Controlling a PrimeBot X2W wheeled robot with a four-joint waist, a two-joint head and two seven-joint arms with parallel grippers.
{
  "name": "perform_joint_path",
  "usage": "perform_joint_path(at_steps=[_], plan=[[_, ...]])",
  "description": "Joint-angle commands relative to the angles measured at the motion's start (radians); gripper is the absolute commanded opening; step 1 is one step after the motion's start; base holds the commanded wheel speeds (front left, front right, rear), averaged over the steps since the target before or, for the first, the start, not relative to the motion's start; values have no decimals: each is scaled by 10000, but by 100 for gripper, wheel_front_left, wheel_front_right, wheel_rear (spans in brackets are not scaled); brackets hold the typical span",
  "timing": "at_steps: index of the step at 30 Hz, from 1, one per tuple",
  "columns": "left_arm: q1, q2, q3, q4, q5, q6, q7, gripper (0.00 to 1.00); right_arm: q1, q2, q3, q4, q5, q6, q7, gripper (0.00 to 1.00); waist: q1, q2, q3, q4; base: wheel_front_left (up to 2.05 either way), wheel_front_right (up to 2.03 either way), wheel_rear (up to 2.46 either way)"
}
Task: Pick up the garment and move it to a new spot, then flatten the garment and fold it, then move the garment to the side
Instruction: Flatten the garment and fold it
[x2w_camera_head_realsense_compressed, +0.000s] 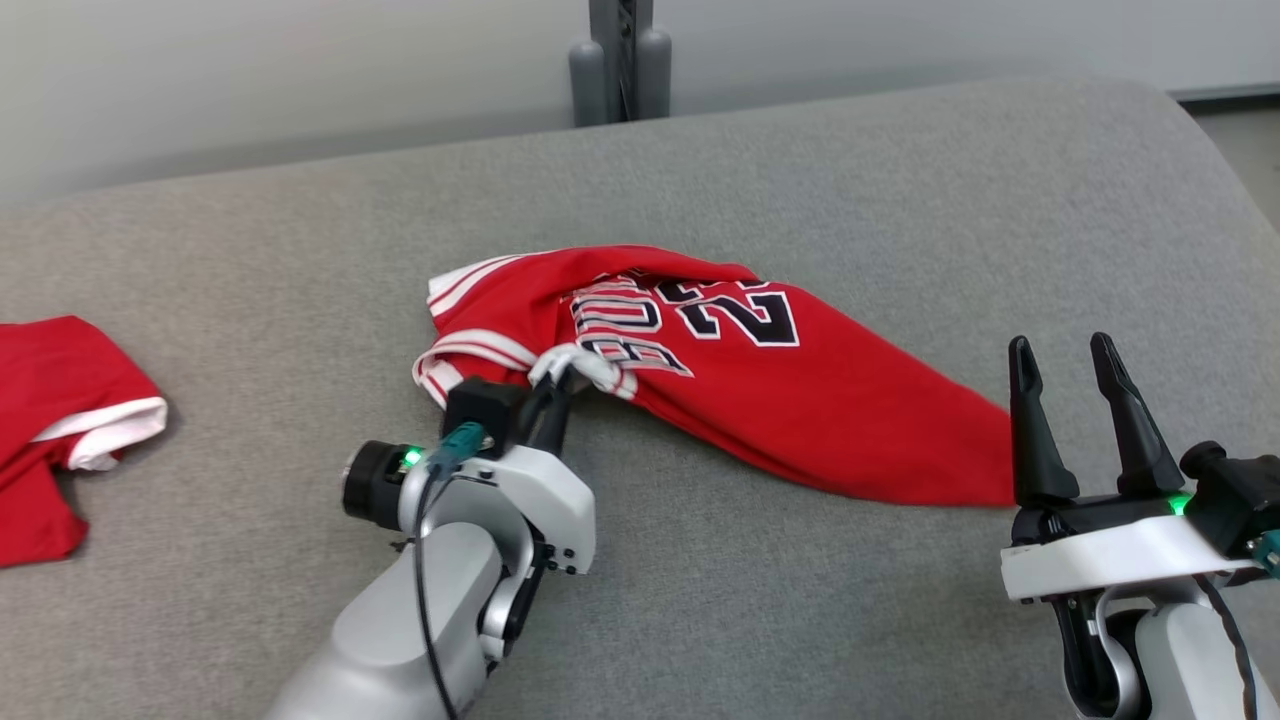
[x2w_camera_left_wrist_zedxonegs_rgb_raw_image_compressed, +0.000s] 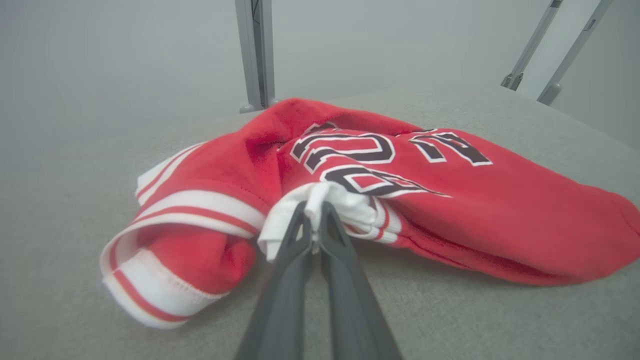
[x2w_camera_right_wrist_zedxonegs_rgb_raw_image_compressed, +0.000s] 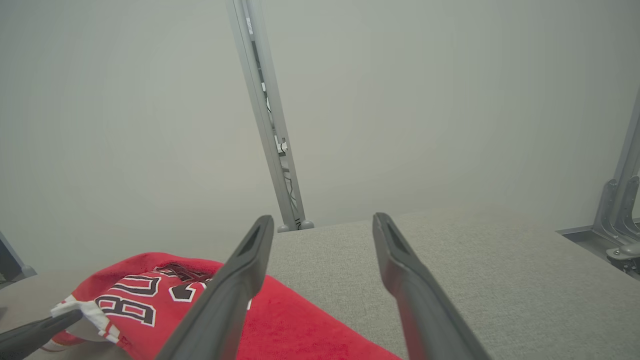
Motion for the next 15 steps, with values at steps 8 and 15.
perform_joint_path(at_steps=[8,15], plan=[[1482,823,2231,-2991,2501,378,-33,0,409,-13,-47,161,-58,2,-65,100,0,0,-965,620,0,0,0],[2563,1174,3288,-4797,4353,321,-35,0,637,32,-77,277,-30,2,-65,100,0,0,-1417,896,0,0,0]])
